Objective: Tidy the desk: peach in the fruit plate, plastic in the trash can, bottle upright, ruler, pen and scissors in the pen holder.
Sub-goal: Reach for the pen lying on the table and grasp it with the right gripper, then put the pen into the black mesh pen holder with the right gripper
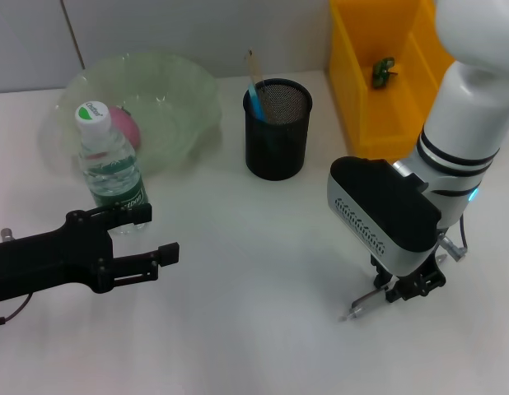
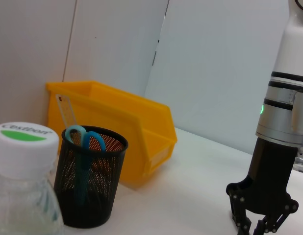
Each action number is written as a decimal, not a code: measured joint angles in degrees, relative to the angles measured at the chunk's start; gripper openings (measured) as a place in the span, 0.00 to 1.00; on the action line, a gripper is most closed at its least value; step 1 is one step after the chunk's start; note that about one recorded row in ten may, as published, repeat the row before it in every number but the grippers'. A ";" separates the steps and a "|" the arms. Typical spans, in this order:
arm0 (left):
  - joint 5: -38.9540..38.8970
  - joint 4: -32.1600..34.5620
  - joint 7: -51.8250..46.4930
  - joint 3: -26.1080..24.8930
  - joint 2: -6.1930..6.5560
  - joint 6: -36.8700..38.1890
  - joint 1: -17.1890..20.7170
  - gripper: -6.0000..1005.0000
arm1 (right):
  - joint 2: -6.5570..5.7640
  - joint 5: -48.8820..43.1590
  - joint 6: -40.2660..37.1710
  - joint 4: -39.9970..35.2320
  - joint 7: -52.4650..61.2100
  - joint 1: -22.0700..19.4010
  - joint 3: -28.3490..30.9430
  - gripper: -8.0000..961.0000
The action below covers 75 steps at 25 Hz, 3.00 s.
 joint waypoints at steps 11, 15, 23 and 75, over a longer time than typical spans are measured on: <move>0.00 0.00 0.00 -0.15 0.00 -0.03 -0.07 0.83 | -0.13 0.40 0.83 -0.43 0.07 -0.29 -1.77 0.16; 0.00 0.00 0.00 -0.20 0.05 -0.01 -0.15 0.83 | -0.34 1.84 -0.39 -2.58 -0.16 -0.43 -0.56 0.16; 0.01 0.00 0.00 -0.70 0.10 0.15 -0.18 0.83 | -0.54 6.66 -8.54 -11.86 -0.44 -0.58 11.07 0.15; 0.01 -1.67 0.30 -0.64 0.15 2.17 -0.53 0.83 | -0.07 66.47 37.01 13.88 -15.41 -11.40 28.22 0.15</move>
